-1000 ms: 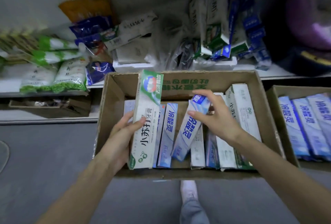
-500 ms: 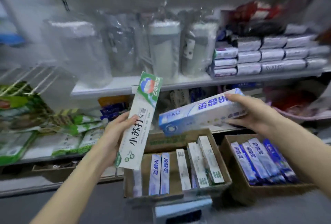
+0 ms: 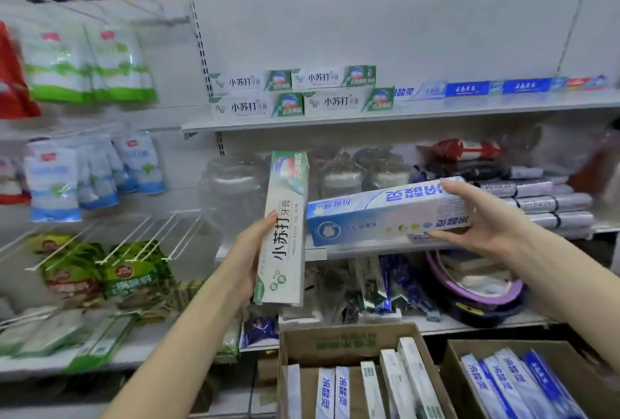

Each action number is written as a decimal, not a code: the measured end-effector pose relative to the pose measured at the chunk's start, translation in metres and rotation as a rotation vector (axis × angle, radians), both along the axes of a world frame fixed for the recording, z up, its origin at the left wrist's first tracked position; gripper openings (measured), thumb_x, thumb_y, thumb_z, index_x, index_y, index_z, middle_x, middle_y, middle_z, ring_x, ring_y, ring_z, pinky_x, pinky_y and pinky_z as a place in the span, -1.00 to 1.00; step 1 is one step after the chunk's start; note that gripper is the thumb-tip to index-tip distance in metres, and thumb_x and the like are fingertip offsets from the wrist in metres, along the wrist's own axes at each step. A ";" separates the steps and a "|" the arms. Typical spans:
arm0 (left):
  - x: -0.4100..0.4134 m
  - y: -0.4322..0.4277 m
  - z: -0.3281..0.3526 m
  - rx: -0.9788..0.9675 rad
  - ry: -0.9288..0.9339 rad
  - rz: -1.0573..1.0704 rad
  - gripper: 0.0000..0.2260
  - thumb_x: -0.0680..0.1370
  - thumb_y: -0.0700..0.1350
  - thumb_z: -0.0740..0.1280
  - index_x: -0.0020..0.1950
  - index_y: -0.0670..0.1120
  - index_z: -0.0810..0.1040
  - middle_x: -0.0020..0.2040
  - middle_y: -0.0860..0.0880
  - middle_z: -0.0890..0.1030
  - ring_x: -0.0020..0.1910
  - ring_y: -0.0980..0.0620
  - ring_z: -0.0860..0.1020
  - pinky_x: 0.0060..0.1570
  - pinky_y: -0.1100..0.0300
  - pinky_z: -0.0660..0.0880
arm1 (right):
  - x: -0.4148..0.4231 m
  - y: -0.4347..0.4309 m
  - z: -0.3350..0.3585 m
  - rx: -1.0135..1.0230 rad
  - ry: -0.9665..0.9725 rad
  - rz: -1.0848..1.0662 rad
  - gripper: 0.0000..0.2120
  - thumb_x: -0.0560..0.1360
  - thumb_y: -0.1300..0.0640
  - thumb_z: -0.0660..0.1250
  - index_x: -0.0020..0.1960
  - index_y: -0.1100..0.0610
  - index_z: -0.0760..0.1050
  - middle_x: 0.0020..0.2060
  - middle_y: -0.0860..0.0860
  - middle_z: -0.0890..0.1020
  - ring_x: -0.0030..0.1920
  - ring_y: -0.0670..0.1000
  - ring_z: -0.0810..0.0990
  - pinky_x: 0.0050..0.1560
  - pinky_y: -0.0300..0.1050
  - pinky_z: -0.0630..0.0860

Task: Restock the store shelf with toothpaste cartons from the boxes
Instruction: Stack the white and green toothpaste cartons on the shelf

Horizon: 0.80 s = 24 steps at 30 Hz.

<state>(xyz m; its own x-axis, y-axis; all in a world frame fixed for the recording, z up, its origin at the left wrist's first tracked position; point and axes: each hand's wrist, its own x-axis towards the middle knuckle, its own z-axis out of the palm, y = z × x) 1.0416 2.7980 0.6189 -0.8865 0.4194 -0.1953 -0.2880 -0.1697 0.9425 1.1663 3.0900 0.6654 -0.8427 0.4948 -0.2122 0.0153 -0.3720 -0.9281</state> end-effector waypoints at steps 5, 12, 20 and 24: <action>0.011 -0.010 0.039 -0.003 -0.003 0.022 -0.76 0.58 0.04 0.29 0.00 -0.13 0.59 -0.18 -0.11 0.68 -0.28 -0.05 0.62 -0.17 0.08 0.50 | 0.010 -0.007 0.043 0.058 0.049 0.036 -0.89 0.46 0.07 0.38 -0.05 0.08 0.53 -0.05 0.11 0.60 0.01 0.11 0.58 -0.15 0.09 0.64; 0.022 -0.011 0.068 0.109 -0.108 0.064 -0.78 0.59 0.02 0.29 -0.06 -0.11 0.59 -0.32 -0.08 0.68 -0.45 -0.01 0.63 -0.48 0.20 0.56 | 0.013 -0.032 0.072 0.100 0.200 0.085 -0.96 0.53 0.17 0.30 -0.04 0.13 0.47 -0.16 0.11 0.62 -0.11 0.06 0.59 -0.21 0.03 0.65; 0.016 -0.013 0.070 -0.021 -0.011 0.058 -0.57 0.34 0.13 0.44 0.03 -0.16 0.62 -0.20 -0.19 0.66 -0.41 -0.08 0.62 -0.21 0.06 0.57 | -0.003 -0.024 0.042 0.044 0.310 0.158 -0.71 0.44 0.21 0.38 0.13 0.18 0.42 0.01 0.19 0.62 -0.01 0.12 0.61 -0.05 0.12 0.63; 0.017 -0.006 0.073 -0.103 0.039 0.121 -0.59 0.40 0.00 0.48 0.15 -0.19 0.59 -0.29 -0.17 0.67 -0.47 -0.05 0.60 -0.43 0.17 0.58 | -0.013 -0.016 0.027 0.050 0.372 0.196 -0.32 0.09 0.03 0.64 0.11 0.15 0.43 0.03 0.20 0.65 -0.03 0.09 0.65 -0.03 0.09 0.63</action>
<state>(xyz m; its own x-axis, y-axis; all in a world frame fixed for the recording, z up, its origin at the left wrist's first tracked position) 1.0585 2.7920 0.6922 -0.9370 0.2890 -0.1962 -0.2341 -0.1028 0.9668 1.1533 3.0743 0.6926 -0.9364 0.3196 0.1448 -0.2585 -0.3495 -0.9006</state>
